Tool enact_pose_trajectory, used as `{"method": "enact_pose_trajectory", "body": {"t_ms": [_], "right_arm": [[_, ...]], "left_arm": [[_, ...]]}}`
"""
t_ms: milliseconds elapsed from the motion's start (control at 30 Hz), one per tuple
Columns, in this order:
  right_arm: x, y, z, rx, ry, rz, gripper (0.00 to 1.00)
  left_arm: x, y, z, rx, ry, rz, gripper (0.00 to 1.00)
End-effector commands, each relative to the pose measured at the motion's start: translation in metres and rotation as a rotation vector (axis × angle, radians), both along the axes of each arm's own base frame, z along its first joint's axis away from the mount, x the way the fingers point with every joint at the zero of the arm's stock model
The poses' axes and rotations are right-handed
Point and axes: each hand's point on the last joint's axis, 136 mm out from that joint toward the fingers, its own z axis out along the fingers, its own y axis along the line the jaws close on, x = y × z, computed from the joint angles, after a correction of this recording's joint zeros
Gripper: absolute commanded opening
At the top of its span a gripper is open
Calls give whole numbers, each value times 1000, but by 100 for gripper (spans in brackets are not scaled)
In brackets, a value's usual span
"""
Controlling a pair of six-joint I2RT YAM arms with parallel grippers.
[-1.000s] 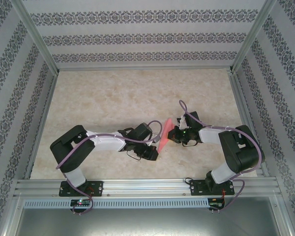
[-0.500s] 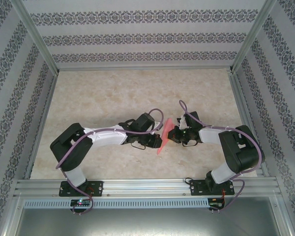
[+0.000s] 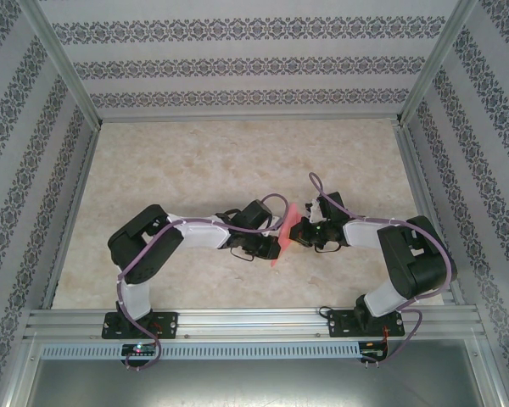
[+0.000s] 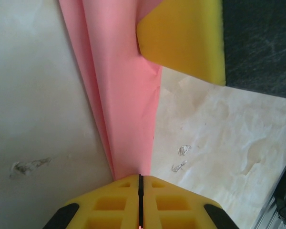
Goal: Fold a paper plane with a square sheet of paper (pick it up from the middle)
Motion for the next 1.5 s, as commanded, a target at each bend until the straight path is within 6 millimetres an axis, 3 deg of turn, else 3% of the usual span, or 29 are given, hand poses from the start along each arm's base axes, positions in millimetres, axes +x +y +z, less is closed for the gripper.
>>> {"method": "enact_pose_trajectory", "body": {"t_ms": [0,167,367,633,800,900,1300,1467], "right_arm": [[-14,-26,-25,-145,80,-58,0],[-9,-27,-16,-152,60,-64,4],[-6,-38,1,-180,31,-74,21],[-16,-58,30,-202,-8,-101,23],[-9,-24,59,-22,-71,-94,15],[-4,-4,67,47,-87,-94,11],[19,24,36,141,-52,-99,4],[22,12,15,88,-22,-118,3]], "left_arm": [[-2,10,-21,71,2,-28,10],[-11,27,-43,161,15,-54,10],[-17,43,-59,233,27,-67,10],[-19,45,-67,242,36,-73,10],[-20,42,-68,230,43,-79,10],[-20,42,-69,229,43,-80,10],[-21,39,-67,206,47,-83,10],[-22,39,-67,206,52,-87,10]]}}
